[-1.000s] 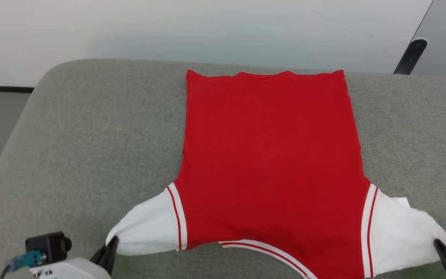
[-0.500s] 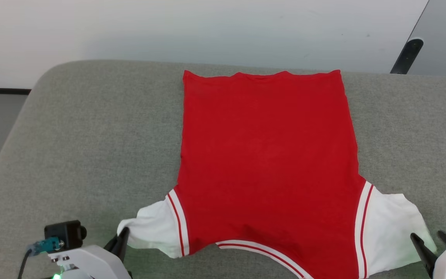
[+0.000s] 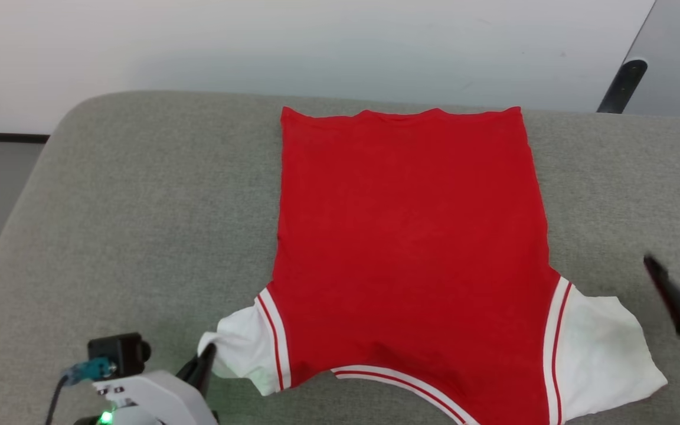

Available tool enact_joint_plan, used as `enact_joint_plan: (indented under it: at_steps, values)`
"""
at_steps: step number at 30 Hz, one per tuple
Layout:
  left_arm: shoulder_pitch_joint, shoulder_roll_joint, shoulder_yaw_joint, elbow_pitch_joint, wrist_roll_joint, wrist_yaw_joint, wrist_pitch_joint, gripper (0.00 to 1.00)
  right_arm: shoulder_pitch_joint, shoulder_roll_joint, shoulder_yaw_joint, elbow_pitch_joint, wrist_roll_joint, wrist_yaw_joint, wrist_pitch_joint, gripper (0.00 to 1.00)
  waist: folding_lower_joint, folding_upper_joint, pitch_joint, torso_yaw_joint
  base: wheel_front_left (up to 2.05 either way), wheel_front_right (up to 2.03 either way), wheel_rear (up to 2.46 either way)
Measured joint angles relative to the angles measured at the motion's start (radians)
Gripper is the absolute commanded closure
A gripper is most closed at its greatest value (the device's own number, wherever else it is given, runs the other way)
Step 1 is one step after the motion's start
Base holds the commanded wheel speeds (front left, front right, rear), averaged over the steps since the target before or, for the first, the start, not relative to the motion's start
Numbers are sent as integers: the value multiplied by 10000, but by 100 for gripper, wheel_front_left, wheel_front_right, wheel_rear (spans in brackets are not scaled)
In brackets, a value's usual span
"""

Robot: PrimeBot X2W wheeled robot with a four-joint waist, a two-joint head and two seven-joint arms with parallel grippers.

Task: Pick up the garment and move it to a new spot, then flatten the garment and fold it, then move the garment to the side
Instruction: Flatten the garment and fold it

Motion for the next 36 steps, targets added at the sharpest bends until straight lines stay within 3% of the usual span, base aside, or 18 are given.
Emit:
enact_joint_plan:
  at_steps: [6, 20, 28, 36]
  values:
    - [-469, -255, -330, 136, 140, -197, 167, 100, -1984, -201, 531, 903, -67, 0, -128, 0, 0, 0, 101, 299, 0, 0, 0]
    - [-2281, -1501, -1145, 978, 585, -1200, 320, 100, -6486, -1501, 1139, 5160, -410, 0, -968, 0, 0, 0, 1099, 1758, 0, 0, 0]
    - [-3109, -2222, -1490, 1707, 711, -1894, 142, 100, -8568, -2123, 1670, 8098, -575, 0, -439, 0, 0, 0, 2104, 2537, 0, 0, 0]
    - [-3765, -2869, -1779, 2301, 792, -2439, 19, 100, -10165, -2088, 836, 10579, -1143, 2, 635, 0, 0, 0, 3059, 3276, 0, 0, 0]
